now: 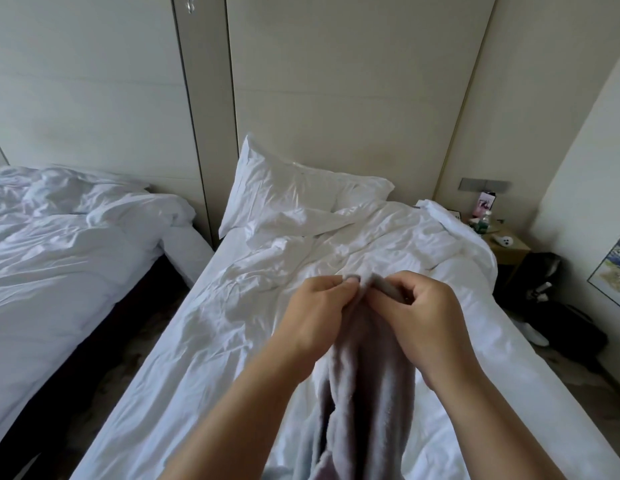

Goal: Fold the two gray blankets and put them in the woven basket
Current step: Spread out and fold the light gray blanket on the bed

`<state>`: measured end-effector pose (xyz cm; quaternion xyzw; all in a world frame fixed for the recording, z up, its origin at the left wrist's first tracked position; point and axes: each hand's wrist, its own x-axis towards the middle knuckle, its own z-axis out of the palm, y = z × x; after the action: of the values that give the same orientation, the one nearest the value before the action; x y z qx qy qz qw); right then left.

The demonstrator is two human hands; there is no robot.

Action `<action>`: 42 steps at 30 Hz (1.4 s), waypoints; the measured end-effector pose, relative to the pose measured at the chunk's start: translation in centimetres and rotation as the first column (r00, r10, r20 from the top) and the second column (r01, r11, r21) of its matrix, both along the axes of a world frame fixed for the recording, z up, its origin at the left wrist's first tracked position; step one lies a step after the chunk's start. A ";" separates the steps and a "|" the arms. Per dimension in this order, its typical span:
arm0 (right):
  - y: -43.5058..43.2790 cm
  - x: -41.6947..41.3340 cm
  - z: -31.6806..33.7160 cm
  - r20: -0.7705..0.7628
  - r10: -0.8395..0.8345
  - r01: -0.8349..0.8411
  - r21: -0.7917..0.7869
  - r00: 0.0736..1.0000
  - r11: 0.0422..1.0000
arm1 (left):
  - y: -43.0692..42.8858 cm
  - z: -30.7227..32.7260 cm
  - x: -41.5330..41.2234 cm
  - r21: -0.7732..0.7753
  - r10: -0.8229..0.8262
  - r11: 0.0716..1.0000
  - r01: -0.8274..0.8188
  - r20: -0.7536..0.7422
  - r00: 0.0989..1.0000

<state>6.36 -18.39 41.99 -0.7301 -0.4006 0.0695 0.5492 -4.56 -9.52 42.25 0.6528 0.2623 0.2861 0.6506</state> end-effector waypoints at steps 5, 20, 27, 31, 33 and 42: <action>0.2 0.0 -0.5 -0.019 0.053 -0.054 -0.051 0.998 0.997 | -0.1 0.2 -0.8 0.241 -0.107 0.961 0.136 -0.128 0.986; 0.6 0.1 -1.1 -0.172 0.099 -0.103 -0.015 0.980 0.995 | 1.3 -1.8 -0.6 -0.232 -0.177 0.957 0.174 0.011 0.984; 0.6 -0.3 -1.3 -0.316 0.169 -0.171 0.024 0.933 0.985 | 2.2 -2.8 -0.8 -0.337 -0.052 0.940 0.056 0.019 0.998; 0.8 -0.4 -2.0 -0.307 0.152 -0.176 -0.052 0.939 0.983 | 1.9 -2.9 -0.7 -0.258 -0.062 0.964 0.059 -0.004 0.998; 0.8 -0.5 -2.2 -0.310 0.159 -0.179 -0.039 0.937 0.983 | 1.7 -2.8 -0.7 -0.240 -0.054 0.969 0.052 -0.003 0.999; 1.1 -0.4 -2.6 -0.311 0.118 -0.110 0.045 0.943 0.993 | 1.3 -3.0 -0.6 -0.116 -0.154 0.981 0.154 0.007 0.988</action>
<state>5.92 -17.28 39.38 -0.6780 -0.3509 0.2106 0.6106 -5.13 -8.20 39.28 0.6324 0.2278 0.2184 0.7075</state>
